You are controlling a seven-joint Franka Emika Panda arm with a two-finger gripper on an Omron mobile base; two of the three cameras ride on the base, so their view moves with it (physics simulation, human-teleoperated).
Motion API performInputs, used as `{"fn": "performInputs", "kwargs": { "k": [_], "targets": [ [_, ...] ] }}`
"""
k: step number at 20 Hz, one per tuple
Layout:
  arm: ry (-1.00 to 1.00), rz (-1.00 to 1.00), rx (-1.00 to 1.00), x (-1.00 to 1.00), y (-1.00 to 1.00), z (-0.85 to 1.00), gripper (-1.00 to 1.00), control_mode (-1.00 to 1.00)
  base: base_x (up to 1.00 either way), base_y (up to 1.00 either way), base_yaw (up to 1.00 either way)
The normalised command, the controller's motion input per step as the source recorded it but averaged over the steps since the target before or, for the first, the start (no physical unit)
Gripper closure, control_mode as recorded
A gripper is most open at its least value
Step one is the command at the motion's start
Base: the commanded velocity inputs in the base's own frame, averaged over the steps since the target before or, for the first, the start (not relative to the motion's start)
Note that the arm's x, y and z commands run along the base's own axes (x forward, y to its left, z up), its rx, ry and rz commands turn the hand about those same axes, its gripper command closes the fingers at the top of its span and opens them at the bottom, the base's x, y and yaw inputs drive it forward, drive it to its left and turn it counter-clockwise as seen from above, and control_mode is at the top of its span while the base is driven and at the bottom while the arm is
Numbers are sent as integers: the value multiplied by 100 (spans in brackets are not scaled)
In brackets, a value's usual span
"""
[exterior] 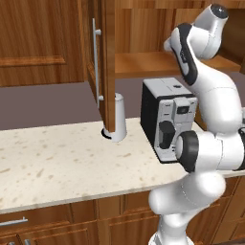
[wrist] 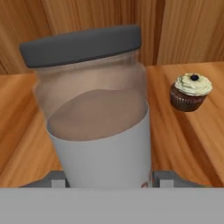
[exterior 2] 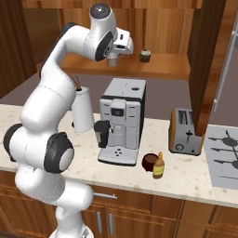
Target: Pick the cinnamon and honey bottle from the cabinet and place them next to the mug.
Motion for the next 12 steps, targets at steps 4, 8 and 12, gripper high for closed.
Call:
{"fn": "performInputs", "kwargs": {
  "k": [4, 8, 12],
  "targets": [
    [-7, 5, 1, -100, 0, -9, 100, -100, 0, 0, 0],
    [-12, 2, 2, -100, -8, -14, 100, -100, 0, 0, 0],
    [-14, 2, 3, -100, -17, -17, 100, -100, 0, 0, 0]
  ]
}}
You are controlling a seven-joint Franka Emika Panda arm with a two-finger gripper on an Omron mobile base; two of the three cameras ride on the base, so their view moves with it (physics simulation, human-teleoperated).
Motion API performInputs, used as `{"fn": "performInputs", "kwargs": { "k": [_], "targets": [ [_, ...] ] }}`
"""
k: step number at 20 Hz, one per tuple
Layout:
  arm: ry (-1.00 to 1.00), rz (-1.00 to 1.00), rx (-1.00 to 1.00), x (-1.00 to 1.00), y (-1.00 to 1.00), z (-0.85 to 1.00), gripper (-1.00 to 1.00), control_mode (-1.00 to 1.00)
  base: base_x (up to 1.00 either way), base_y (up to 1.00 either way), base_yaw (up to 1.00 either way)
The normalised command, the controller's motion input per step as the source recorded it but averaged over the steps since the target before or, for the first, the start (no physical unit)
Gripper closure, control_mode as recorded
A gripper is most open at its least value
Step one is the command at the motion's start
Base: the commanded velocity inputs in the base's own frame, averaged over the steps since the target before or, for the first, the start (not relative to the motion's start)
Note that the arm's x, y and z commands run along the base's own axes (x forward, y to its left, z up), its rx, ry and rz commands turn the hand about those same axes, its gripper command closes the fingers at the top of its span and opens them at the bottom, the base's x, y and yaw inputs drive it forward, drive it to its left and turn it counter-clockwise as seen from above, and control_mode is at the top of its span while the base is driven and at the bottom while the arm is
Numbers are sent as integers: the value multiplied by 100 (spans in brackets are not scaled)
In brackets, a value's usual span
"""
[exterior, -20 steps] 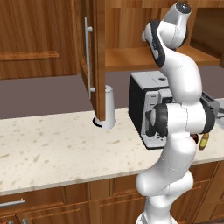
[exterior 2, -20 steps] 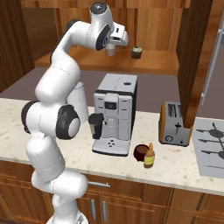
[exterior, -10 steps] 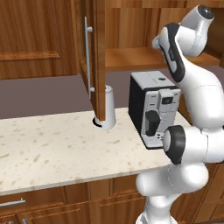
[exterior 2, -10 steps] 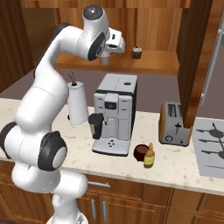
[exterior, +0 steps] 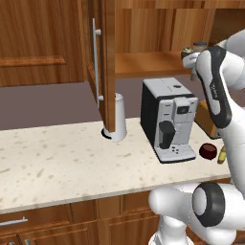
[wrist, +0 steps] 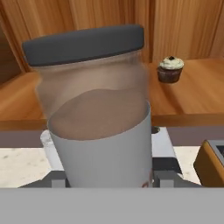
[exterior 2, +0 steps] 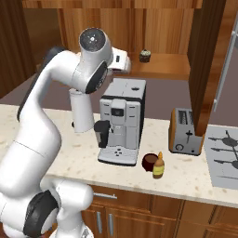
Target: Pick the cinnamon and honey bottle from the cabinet and place them next to the mug.
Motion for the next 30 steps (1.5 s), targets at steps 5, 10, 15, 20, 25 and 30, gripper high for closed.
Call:
{"fn": "performInputs", "kwargs": {
  "k": [5, 10, 15, 20, 25, 30],
  "targets": [
    [-10, 1, 2, -100, -41, -23, 100, -100, 0, 0, 0],
    [-10, 2, 3, -97, -63, -18, 100, -100, 0, 0, 0],
    [-4, 4, 5, -57, -97, -18, 100, -100, 0, 0, 0],
    [0, 9, 2, -6, -100, -39, 100, -100, 0, 0, 0],
    [0, 11, 1, 0, -94, -69, 100, -100, 0, 0, 0],
    [2, 12, 0, 0, -90, -86, 100, -100, 0, 0, 0]
  ]
}}
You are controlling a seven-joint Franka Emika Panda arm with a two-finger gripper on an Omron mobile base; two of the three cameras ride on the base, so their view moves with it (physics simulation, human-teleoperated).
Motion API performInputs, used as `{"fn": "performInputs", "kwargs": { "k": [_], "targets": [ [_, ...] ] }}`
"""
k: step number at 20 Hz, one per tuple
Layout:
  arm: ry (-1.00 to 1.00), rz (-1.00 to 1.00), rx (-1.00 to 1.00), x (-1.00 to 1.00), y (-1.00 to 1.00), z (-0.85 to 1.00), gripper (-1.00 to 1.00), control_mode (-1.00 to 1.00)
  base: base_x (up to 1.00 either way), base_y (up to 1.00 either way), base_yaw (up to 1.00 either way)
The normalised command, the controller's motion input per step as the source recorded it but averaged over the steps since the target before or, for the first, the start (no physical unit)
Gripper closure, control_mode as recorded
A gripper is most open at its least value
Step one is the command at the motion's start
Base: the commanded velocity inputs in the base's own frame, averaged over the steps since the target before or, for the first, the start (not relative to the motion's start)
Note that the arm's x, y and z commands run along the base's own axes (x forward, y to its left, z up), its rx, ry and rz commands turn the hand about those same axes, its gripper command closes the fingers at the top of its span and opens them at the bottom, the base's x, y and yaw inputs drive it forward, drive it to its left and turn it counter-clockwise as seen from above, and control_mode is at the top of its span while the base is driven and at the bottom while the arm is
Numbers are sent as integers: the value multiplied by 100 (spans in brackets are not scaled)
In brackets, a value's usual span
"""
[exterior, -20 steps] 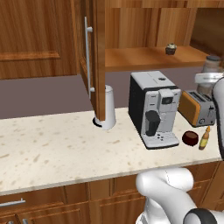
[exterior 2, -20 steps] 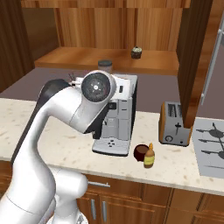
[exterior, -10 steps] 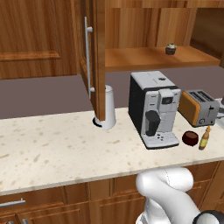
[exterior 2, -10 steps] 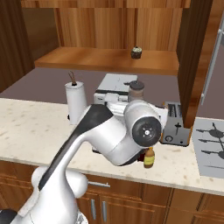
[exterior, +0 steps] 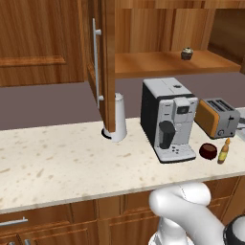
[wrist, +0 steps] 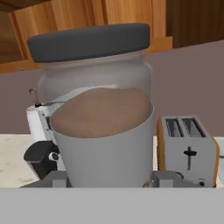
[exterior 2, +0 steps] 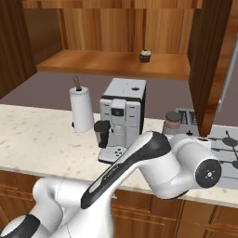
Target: Pick the cinnamon and honey bottle from the cabinet and place them next to the mug.
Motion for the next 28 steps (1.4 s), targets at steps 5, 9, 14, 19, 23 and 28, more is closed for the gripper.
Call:
{"fn": "performInputs", "kwargs": {
  "k": [5, 9, 14, 19, 23, 28],
  "targets": [
    [1, 8, 0, 0, -66, -76, 100, -100, 0, 0, 0],
    [0, 4, 0, 0, -24, -49, 100, -100, 0, 0, 0],
    [0, 4, 0, 3, -14, -52, 100, -100, 0, 0, 0],
    [7, 1, 0, 32, -2, -58, 100, -100, 0, 0, 0],
    [8, 2, -1, 39, 0, -58, 100, -100, 0, 0, 0],
    [7, 0, -1, 30, 0, -52, 100, -100, 0, 0, 0]
  ]
}}
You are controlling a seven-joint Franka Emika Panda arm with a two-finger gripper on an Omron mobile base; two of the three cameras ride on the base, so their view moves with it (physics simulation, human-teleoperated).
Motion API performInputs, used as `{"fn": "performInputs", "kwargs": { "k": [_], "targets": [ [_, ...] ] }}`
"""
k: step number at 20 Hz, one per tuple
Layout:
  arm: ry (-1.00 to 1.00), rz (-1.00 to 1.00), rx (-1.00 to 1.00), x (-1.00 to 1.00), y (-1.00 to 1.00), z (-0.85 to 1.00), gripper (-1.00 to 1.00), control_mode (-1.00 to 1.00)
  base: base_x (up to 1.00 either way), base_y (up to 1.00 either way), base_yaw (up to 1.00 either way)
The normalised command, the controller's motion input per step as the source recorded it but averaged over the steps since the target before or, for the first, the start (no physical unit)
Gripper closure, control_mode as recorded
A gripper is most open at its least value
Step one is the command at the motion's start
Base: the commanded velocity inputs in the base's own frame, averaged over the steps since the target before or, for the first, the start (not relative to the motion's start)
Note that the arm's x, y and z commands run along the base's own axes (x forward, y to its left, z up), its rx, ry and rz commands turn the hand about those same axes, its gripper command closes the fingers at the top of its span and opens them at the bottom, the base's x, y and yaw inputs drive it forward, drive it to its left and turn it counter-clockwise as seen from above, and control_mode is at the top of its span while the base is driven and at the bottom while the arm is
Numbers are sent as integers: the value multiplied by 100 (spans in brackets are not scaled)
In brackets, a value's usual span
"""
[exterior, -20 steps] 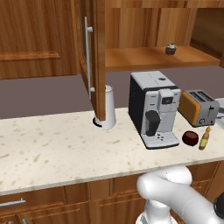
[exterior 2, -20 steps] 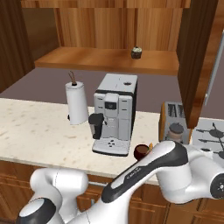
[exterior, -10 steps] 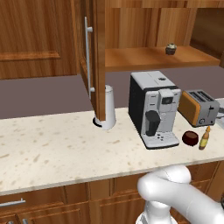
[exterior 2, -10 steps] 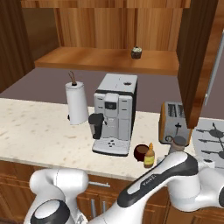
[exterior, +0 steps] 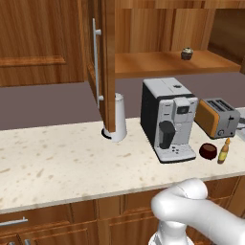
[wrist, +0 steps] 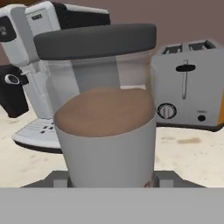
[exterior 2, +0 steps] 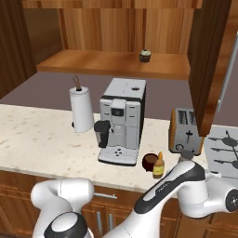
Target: Pick the cinnamon and honey bottle from the cabinet and place them next to the mug.
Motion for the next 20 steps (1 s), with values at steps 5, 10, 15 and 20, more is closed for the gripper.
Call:
{"fn": "performInputs", "kwargs": {
  "k": [5, 10, 15, 20],
  "targets": [
    [0, 0, -1, 33, 0, -45, 100, -100, 0, 0, 0],
    [0, 0, -2, 51, 0, -44, 100, -100, 0, 0, 0],
    [0, 0, -3, 61, 0, -34, 100, -100, 0, 0, 0],
    [0, 0, 0, 21, -14, -12, 100, -100, 0, 0, 0]
  ]
}}
